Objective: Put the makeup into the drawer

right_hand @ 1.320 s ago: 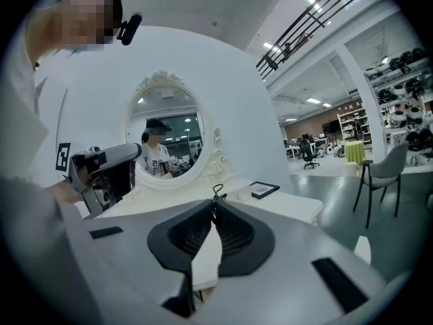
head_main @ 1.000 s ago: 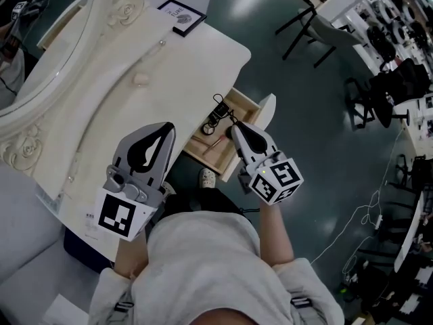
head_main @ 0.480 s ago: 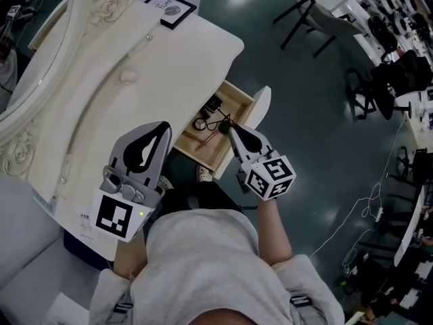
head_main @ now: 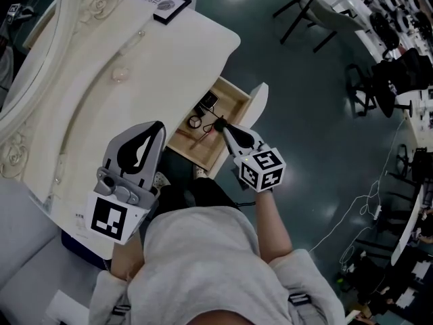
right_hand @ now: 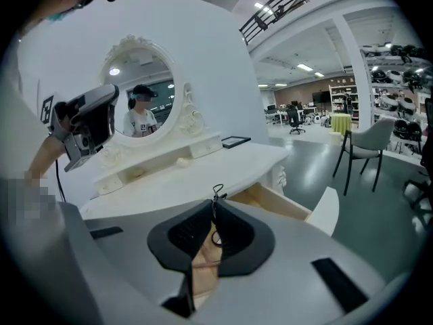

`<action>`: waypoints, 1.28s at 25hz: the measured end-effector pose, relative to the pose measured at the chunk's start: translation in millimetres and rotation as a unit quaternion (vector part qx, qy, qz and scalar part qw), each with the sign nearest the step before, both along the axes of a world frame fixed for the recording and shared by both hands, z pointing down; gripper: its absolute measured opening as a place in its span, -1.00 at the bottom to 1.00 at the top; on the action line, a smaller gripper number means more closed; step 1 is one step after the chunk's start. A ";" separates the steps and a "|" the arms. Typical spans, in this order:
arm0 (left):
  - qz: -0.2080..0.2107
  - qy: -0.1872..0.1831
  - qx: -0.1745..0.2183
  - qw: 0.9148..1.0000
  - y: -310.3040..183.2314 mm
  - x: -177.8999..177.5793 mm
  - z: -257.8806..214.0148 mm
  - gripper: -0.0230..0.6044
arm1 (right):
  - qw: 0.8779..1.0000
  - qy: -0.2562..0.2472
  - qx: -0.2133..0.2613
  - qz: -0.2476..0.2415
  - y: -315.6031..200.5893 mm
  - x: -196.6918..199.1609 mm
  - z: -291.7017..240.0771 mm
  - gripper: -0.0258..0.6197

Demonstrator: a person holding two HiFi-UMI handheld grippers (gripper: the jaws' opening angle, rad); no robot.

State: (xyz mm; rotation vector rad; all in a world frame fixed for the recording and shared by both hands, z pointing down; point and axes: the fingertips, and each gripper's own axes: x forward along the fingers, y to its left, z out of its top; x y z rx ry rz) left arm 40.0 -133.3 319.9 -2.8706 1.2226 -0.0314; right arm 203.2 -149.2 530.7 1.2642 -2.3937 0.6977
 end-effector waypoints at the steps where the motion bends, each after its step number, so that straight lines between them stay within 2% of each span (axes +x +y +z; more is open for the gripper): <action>1: -0.002 0.000 -0.001 1.000 -0.9 0.4 0.2 -0.88 | 1.000 0.005 -0.006 -0.006 -0.6 -0.1 4.7 -0.82; 10: -0.027 -0.004 -0.010 1.000 -8.4 1.4 3.2 -0.88 | 0.994 0.052 -0.043 -0.082 -8.0 -6.4 36.1 -0.82; 16: -0.051 -0.006 -0.013 0.999 -10.4 2.0 5.3 -0.88 | 0.981 0.090 -0.067 -0.156 -7.7 -11.9 56.7 -0.82; 19: -0.065 -0.008 -0.015 0.998 -11.1 -0.9 8.1 -0.88 | 0.967 0.121 -0.075 -0.212 -5.9 -19.1 69.0 -0.82; 25: -0.098 -0.007 -0.017 0.995 -9.9 -8.1 9.3 -0.88 | 0.929 0.172 -0.079 -0.317 -0.7 -37.2 86.0 -0.82; 28: -0.114 -0.006 -0.016 0.993 -9.3 -12.0 10.6 -0.88 | 0.909 0.189 -0.084 -0.362 3.8 -46.4 95.5 -0.82; 32: -0.134 -0.007 -0.017 0.991 -9.1 -16.4 12.7 -0.88 | 0.875 0.209 -0.091 -0.428 12.9 -57.5 104.5 -0.82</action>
